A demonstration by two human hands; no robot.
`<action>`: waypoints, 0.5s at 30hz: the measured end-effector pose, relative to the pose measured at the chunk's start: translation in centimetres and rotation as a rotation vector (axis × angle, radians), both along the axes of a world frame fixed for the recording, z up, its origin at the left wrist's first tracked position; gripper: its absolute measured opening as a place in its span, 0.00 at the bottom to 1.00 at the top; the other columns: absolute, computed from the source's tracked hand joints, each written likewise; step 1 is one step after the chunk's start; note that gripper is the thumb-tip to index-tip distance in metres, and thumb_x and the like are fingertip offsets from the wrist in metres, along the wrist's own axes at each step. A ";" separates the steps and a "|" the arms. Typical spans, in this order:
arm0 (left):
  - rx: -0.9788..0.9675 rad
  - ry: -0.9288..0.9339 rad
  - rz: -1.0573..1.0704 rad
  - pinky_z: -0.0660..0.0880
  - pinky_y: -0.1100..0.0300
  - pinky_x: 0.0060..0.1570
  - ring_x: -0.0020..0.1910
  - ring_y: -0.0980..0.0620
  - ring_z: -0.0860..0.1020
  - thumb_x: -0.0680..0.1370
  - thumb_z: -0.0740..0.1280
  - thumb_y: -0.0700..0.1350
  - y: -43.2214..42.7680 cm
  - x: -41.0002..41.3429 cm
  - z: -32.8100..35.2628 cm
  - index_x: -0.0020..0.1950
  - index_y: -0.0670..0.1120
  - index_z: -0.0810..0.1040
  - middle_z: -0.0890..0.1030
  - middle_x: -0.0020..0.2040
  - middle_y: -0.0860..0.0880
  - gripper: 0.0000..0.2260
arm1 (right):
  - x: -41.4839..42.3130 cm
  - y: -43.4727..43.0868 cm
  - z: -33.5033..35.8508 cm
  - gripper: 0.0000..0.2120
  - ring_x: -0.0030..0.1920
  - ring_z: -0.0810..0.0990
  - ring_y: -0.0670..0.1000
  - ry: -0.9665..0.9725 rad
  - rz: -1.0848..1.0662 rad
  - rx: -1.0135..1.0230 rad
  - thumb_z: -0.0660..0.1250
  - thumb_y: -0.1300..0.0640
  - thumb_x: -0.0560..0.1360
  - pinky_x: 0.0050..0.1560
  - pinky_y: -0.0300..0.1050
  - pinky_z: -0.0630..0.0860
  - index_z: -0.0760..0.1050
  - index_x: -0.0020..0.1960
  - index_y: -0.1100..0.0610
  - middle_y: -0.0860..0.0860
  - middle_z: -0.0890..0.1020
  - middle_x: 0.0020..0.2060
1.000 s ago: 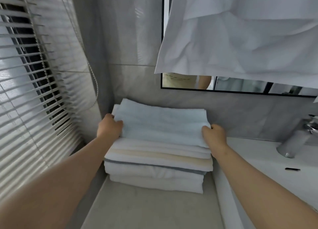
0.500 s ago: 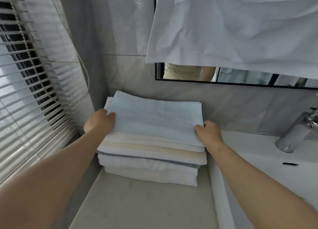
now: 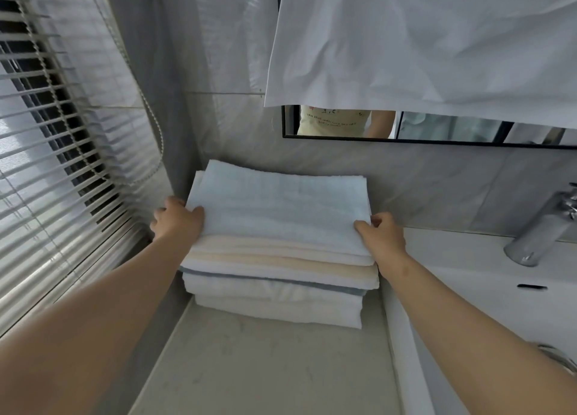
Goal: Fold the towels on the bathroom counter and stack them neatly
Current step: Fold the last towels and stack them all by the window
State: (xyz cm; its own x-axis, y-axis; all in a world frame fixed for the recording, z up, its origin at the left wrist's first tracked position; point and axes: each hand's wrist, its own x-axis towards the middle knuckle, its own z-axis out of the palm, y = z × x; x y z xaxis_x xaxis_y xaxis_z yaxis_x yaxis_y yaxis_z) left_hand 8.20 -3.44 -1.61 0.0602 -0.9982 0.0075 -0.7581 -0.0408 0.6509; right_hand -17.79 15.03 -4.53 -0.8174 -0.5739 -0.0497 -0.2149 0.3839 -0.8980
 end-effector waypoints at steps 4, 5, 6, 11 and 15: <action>0.045 0.011 -0.102 0.67 0.53 0.45 0.56 0.37 0.73 0.80 0.57 0.50 -0.1 0.1 -0.6 0.69 0.41 0.64 0.73 0.62 0.37 0.21 | 0.6 0.2 -0.2 0.23 0.51 0.74 0.54 -0.282 0.030 -0.089 0.64 0.51 0.75 0.53 0.48 0.73 0.64 0.66 0.59 0.53 0.73 0.53; 0.045 -0.010 -0.115 0.67 0.54 0.44 0.55 0.37 0.74 0.81 0.56 0.50 -0.2 0.2 -0.7 0.69 0.41 0.64 0.74 0.61 0.37 0.20 | 0.7 0.2 -0.5 0.24 0.52 0.74 0.54 -0.322 0.028 -0.098 0.63 0.50 0.75 0.55 0.49 0.73 0.64 0.67 0.59 0.53 0.73 0.53; 0.042 -0.022 -0.125 0.66 0.54 0.44 0.55 0.37 0.74 0.81 0.55 0.50 -0.2 0.1 -0.8 0.69 0.41 0.65 0.74 0.61 0.37 0.20 | 0.8 0.3 -0.8 0.26 0.54 0.74 0.55 -0.348 0.019 -0.099 0.63 0.49 0.75 0.57 0.50 0.73 0.63 0.68 0.58 0.53 0.74 0.55; -0.014 -0.112 -0.134 0.69 0.47 0.52 0.60 0.36 0.71 0.81 0.51 0.49 0.5 -0.6 -0.7 0.71 0.42 0.60 0.70 0.65 0.37 0.20 | 1.1 1.0 -1.7 0.34 0.58 0.74 0.57 -0.495 -0.010 -0.049 0.63 0.37 0.73 0.58 0.54 0.73 0.62 0.72 0.55 0.55 0.73 0.62; -0.192 -0.308 -0.181 0.62 0.41 0.63 0.70 0.39 0.61 0.80 0.51 0.47 2.3 -1.4 -0.9 0.75 0.51 0.51 0.59 0.74 0.45 0.23 | 1.0 2.3 -1.9 0.32 0.51 0.77 0.55 -0.589 0.025 -0.007 0.62 0.34 0.71 0.46 0.49 0.75 0.66 0.68 0.52 0.54 0.76 0.58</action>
